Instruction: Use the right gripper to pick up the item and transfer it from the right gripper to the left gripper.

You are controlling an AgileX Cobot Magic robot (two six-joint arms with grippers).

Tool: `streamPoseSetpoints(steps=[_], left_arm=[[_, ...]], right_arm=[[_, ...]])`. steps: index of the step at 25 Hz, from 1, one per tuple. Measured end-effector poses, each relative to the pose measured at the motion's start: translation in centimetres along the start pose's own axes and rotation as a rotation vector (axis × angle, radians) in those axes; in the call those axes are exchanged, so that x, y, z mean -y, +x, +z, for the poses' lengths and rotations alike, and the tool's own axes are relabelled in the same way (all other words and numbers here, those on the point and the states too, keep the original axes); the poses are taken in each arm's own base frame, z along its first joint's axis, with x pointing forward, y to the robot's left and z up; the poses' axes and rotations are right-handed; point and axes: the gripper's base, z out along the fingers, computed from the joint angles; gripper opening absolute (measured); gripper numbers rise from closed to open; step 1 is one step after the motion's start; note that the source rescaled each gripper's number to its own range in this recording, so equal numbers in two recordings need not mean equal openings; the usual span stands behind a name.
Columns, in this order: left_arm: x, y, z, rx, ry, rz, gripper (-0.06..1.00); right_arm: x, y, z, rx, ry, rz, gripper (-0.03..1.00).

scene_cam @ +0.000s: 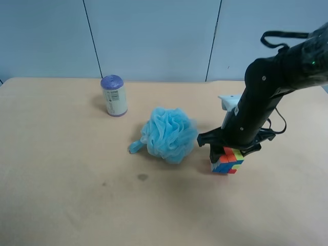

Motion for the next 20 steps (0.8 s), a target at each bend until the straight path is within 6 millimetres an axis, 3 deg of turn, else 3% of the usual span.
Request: streamPoseSetpoints(steps=[8, 20], left_arm=[[0.0, 0.0, 0.0, 0.0, 0.0, 0.0, 1.0], [0.0, 0.0, 0.0, 0.0, 0.0, 0.0, 1.0]], right_arm=[[-2.1, -1.3, -8.1, 0.141, -0.047, -0.206, 0.0], [-9.9, 0.7, -11.1, 0.209, -0.14, -0.749, 0.0]])
